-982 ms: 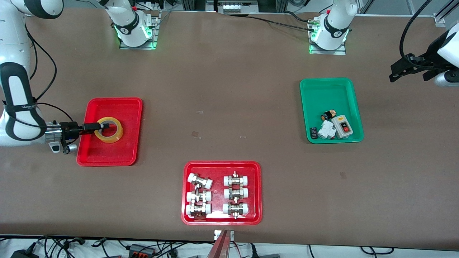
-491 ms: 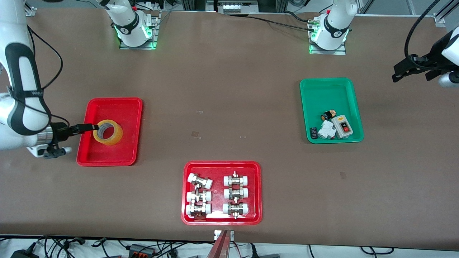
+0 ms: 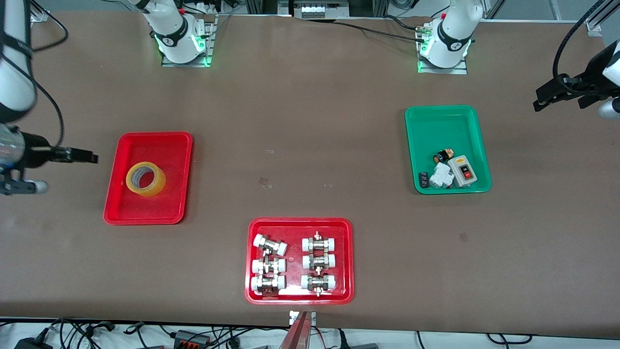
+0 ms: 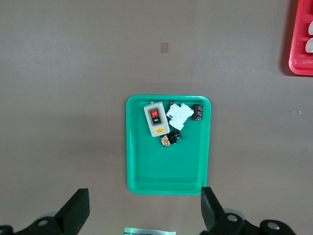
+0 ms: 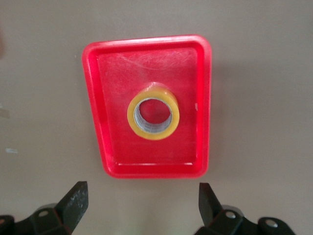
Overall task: Left arm passes tape to right arm into tray
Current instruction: 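Open the right gripper and raise it away from the tape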
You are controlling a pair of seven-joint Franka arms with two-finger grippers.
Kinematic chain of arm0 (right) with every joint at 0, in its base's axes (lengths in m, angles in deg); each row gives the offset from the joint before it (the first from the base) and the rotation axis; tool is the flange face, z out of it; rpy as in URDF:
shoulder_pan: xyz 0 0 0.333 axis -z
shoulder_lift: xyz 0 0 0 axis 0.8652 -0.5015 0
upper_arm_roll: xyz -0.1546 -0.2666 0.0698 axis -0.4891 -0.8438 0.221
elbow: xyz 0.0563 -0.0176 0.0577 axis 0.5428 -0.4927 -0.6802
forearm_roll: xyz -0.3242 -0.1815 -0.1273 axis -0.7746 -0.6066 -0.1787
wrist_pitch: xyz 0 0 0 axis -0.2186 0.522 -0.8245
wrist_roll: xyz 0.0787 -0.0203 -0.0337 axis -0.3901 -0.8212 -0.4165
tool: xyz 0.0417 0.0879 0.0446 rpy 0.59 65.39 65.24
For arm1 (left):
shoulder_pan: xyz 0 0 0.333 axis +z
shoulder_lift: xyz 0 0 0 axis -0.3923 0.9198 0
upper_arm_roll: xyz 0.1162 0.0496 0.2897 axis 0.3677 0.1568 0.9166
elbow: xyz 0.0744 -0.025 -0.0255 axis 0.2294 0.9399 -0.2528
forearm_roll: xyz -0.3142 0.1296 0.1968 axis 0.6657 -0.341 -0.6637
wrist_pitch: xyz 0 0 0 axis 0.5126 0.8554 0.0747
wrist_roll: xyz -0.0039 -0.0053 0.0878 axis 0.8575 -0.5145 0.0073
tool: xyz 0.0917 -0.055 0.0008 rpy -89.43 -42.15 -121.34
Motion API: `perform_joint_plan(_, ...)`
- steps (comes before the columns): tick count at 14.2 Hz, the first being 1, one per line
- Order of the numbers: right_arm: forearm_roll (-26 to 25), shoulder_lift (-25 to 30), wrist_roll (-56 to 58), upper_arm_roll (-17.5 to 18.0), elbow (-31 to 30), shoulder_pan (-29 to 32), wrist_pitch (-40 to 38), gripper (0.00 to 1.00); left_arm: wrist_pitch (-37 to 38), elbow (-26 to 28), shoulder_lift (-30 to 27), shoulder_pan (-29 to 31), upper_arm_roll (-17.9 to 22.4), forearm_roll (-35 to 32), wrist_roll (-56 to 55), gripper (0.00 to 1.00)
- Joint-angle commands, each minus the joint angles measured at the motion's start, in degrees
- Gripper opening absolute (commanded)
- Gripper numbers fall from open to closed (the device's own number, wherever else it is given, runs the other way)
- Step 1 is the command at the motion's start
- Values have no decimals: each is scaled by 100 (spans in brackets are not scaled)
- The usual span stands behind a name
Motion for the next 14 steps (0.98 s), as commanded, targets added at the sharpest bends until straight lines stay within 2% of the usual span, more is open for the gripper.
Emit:
perform_joint_plan(1, -257, -128, -127, 4, 1025, -12, -542, 100, 42, 32, -41, 27, -23, -44, 75, 100)
perform_joint_plan(8, -258, -75, -382, -5, 1107, -231, 28, 100, 42, 15, -50, 18, -84, -61, 66, 100)
perform_joint_plan(9, -319, 29, -382, -84, 1090, -458, 211, 100, 42, 15, -50, 18, -84, -61, 66, 100)
perform_joint_plan(11, -267, 118, -373, -574, 915, -810, 380, 100, 42, 15, -50, 18, -93, -61, 75, 100)
perform_joint_plan(14, -267, 477, -338, -603, 519, -847, 512, 100, 42, 15, -50, 18, -84, -61, 75, 100)
